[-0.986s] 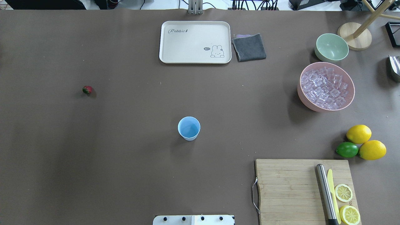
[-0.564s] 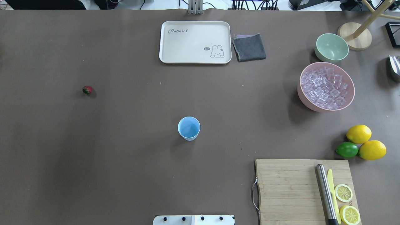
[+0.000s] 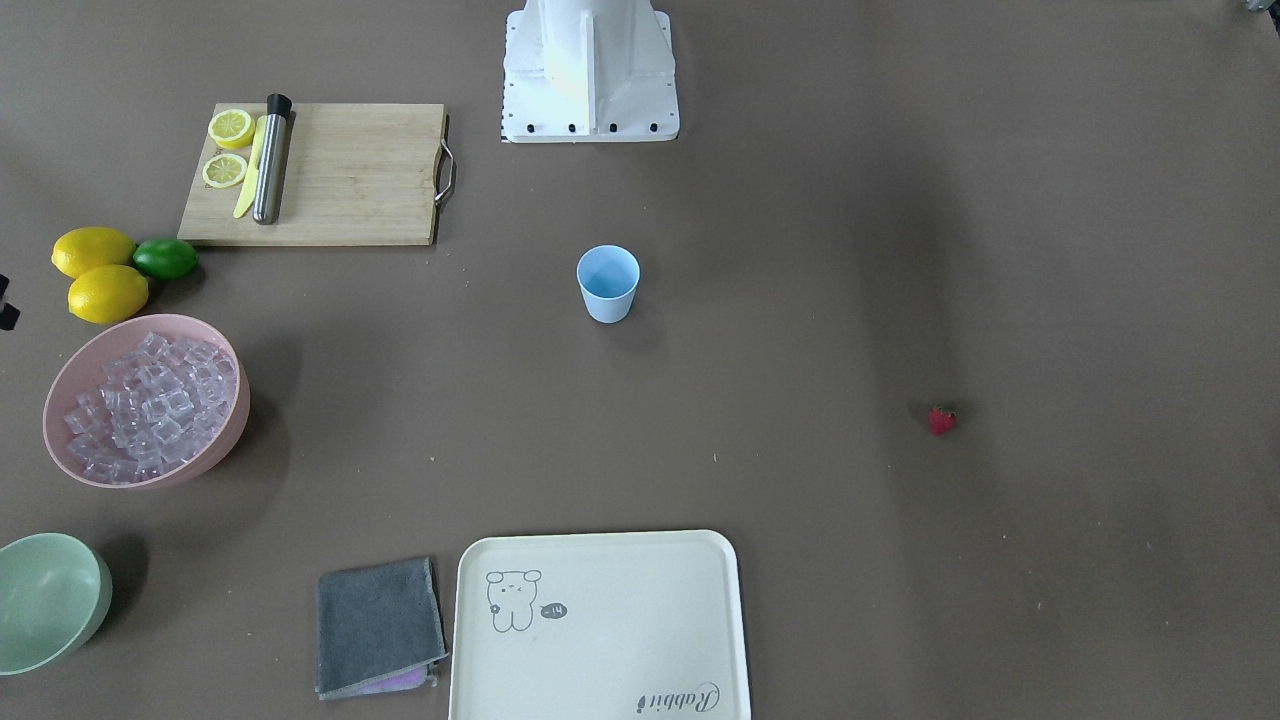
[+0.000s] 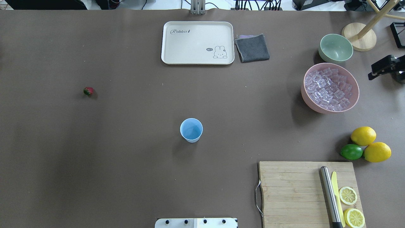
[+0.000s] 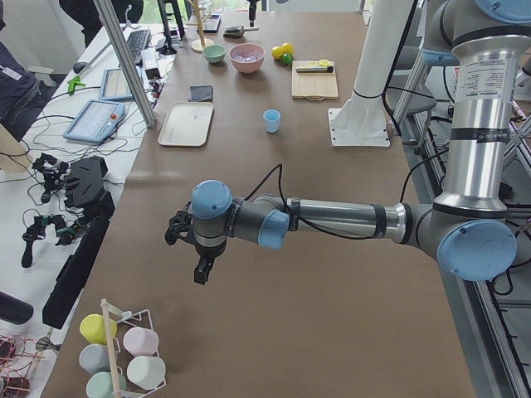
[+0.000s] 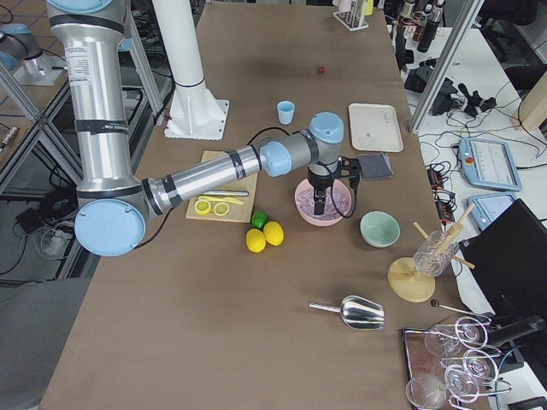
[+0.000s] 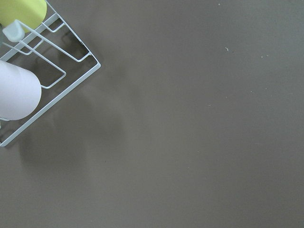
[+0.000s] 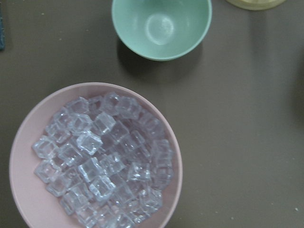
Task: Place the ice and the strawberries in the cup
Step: 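Move the right gripper over the pink bowl of ice cubes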
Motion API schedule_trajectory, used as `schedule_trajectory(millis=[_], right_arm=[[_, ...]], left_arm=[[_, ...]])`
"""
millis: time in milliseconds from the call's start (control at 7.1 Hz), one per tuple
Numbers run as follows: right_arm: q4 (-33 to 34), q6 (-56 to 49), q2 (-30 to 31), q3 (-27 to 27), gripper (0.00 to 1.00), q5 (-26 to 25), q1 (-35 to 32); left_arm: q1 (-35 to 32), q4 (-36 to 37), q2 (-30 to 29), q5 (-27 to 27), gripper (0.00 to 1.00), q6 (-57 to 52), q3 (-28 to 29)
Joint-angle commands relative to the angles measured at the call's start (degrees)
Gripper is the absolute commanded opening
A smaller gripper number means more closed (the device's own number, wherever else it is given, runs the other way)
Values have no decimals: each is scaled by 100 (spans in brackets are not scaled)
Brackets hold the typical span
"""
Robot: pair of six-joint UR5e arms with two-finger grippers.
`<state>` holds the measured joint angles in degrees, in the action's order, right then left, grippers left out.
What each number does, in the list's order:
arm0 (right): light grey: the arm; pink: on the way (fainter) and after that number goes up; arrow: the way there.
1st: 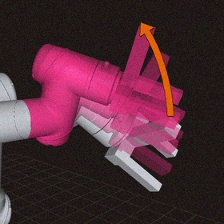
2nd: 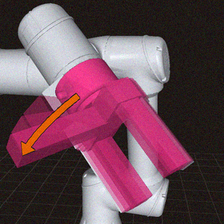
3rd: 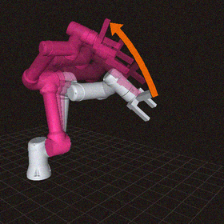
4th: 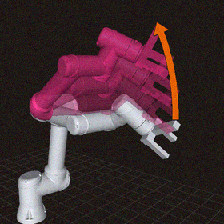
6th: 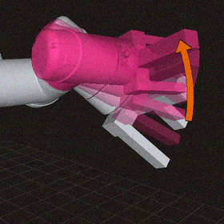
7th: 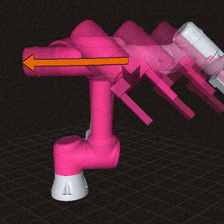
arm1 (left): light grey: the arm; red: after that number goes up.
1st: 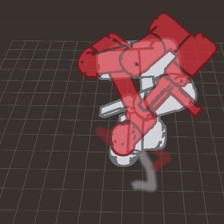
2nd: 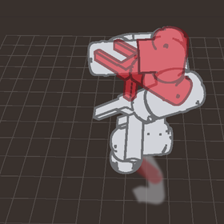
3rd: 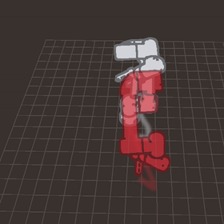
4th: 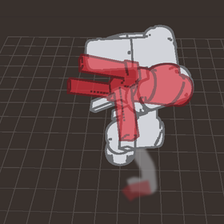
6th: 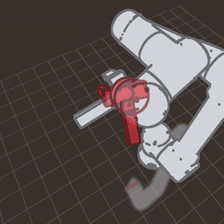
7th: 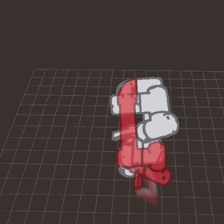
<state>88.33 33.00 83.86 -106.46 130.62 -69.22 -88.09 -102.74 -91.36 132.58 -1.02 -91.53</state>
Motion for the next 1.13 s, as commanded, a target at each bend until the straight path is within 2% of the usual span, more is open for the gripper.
schedule_trajectory(millis=[0, 282, 564, 986], right_arm=[[-149, 250, -676, 449, 99, -151, 635], [-149, 233, -731, 600, 97, -282, 961], [-158, 154, -897, 845, 86, -405, 1033], [-184, -179, -1223, 1478, 85, -634, 1033]], left_arm=[[2, 0, -22, -5, 98, -3, 30], [2, 0, -22, -13, 98, -3, 48], [2, -9, -48, -13, 98, -3, 109], [11, 0, -118, -13, 98, -3, 153]])
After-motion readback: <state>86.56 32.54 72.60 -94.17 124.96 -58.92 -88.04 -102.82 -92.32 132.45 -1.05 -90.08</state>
